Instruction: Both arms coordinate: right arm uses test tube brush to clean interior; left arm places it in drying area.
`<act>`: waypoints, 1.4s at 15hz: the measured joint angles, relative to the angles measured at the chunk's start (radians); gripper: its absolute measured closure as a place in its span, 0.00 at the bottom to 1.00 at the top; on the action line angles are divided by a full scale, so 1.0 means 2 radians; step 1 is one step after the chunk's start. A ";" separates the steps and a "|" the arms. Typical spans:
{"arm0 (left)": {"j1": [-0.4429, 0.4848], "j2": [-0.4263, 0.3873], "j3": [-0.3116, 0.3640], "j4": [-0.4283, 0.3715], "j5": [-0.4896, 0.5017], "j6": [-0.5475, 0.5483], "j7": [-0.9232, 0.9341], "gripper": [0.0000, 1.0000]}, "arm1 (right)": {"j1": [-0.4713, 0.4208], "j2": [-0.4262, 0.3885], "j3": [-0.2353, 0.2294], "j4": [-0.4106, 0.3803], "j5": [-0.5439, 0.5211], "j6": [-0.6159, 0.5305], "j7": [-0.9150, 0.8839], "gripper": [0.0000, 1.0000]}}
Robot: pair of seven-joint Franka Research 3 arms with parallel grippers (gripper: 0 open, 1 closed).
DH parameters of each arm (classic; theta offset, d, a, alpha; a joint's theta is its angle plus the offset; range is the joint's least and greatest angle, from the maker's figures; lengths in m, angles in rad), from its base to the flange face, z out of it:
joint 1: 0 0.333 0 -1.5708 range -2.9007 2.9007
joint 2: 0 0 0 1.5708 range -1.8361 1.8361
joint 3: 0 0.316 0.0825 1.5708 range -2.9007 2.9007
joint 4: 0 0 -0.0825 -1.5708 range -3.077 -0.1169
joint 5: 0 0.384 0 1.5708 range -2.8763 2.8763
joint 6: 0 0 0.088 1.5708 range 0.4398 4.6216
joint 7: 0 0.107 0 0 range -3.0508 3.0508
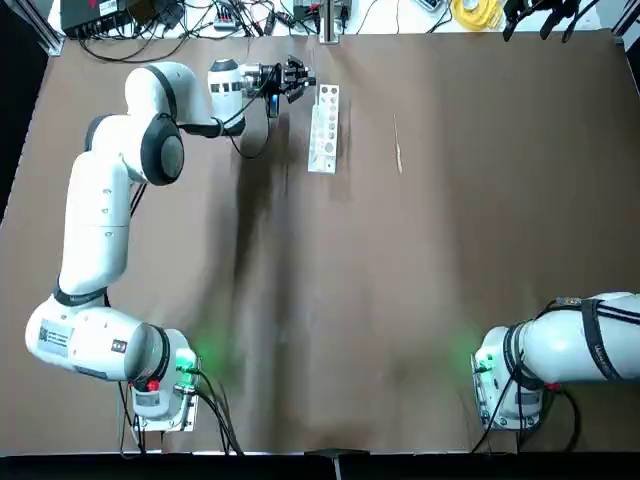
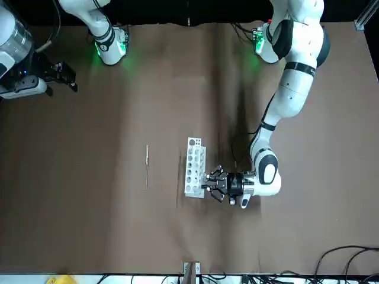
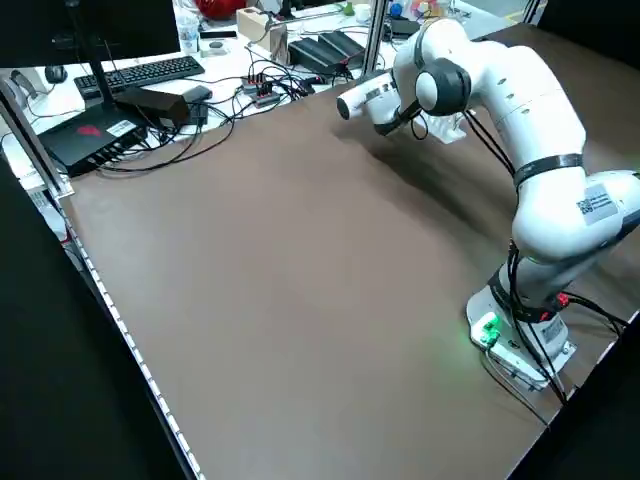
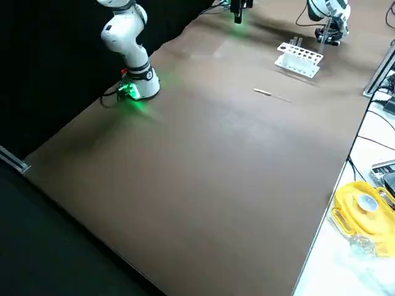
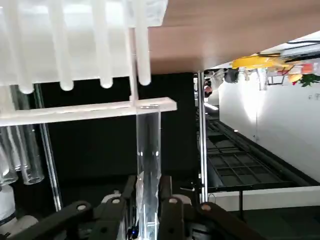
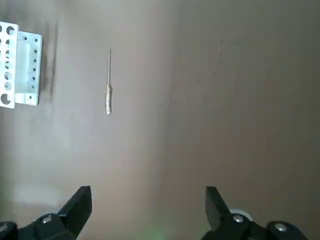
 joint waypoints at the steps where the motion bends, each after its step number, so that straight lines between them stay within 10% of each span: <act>1: 0.000 0.000 0.000 0.000 -0.004 0.006 0.003 0.77 | 0.000 0.000 0.000 0.000 0.000 0.000 0.000 0.00; 21: -0.008 0.011 0.000 0.003 -0.028 0.026 0.038 0.77 | 0.006 0.000 0.000 0.000 0.000 0.001 0.000 0.00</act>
